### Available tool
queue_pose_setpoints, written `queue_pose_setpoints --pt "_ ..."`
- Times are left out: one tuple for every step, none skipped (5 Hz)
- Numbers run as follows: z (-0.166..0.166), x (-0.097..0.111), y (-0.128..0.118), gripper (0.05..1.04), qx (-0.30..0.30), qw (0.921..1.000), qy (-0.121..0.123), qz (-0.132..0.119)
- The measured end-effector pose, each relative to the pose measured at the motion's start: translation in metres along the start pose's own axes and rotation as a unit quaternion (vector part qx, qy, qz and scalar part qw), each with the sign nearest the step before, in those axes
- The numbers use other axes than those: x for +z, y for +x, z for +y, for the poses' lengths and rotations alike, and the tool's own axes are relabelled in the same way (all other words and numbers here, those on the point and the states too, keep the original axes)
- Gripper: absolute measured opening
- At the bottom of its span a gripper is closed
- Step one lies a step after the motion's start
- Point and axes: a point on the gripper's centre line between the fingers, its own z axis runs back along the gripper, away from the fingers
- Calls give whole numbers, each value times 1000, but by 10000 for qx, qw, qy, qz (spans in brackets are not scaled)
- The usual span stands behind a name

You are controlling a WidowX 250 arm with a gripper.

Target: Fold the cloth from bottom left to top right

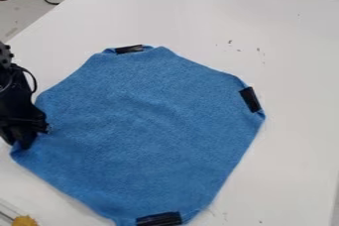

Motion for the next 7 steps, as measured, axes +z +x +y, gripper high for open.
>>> queue_pose_setpoints --pt "14 12 -12 116 233 9996 126 106" --pt "30 31 -19 73 372 9984 398 121" --pt "36 51 -9 68 280 9978 587 143" --pt "14 64 12 68 -34 9981 588 204" --pt "-29 73 32 68 -250 9986 423 210" --pt "-58 71 41 68 -428 9984 291 243" --pt "-86 66 50 68 -691 9971 173 262"
